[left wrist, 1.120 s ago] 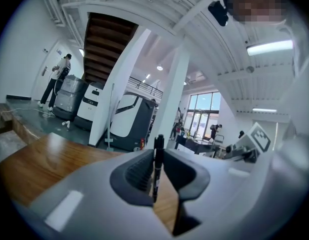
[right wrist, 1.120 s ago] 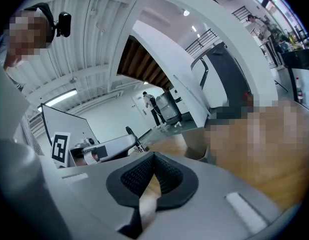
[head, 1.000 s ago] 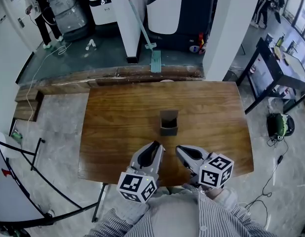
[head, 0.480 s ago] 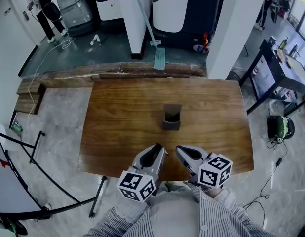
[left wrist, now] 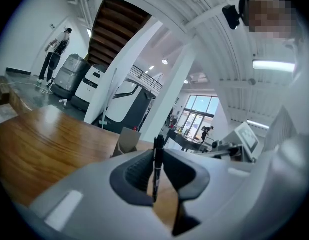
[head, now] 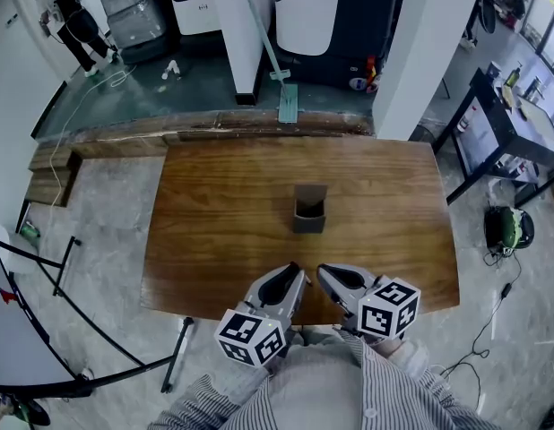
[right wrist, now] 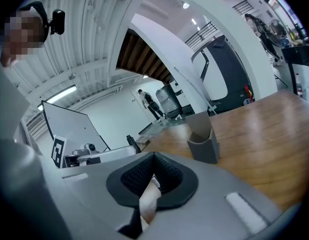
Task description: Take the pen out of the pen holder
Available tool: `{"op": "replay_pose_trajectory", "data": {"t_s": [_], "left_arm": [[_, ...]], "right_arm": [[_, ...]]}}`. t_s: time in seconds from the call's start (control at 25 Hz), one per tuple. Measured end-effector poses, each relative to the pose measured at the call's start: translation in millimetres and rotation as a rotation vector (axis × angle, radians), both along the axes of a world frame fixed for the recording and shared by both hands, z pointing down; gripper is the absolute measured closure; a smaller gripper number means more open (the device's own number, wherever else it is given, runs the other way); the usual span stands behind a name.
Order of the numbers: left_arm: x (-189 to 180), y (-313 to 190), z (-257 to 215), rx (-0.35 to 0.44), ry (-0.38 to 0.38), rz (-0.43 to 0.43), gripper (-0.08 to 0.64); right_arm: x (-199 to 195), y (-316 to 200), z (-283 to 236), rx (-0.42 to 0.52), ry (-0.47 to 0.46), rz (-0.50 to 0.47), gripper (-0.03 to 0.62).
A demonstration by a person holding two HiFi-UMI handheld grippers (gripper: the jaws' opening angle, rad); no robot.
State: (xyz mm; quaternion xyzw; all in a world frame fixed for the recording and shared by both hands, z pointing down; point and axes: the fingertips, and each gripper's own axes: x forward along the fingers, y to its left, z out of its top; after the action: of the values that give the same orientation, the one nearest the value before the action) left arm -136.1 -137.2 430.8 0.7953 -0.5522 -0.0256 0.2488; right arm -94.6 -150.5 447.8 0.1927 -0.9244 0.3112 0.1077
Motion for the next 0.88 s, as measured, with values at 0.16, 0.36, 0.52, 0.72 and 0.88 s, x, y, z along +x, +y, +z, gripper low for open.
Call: {"op": "replay_pose_trajectory", "data": {"t_s": [0.16,0.36,0.52,0.72,0.88], "left_arm": [[0,0,2,-0.018,0.030,-0.006,0.497],[3,2,8,-0.036,0.043,-0.011,0.497],[4,5,8,-0.043,0.055,-0.021,0.497],[4,6,9,-0.050,0.065,-0.033,0.497],[6,4,8,-0.053,0.068,-0.035,0.497]], "right_arm": [[2,0,1,0.008,0.021,-0.004,0.592],[8,2,7,0.007,0.048,-0.006,0.592],[9,5,8,0.009,0.054,-0.012,0.592],[10,10,9,0.010,0.061,-0.031,0.592],[13,10,7,0.011,0.063,-0.038,0.592]]}}
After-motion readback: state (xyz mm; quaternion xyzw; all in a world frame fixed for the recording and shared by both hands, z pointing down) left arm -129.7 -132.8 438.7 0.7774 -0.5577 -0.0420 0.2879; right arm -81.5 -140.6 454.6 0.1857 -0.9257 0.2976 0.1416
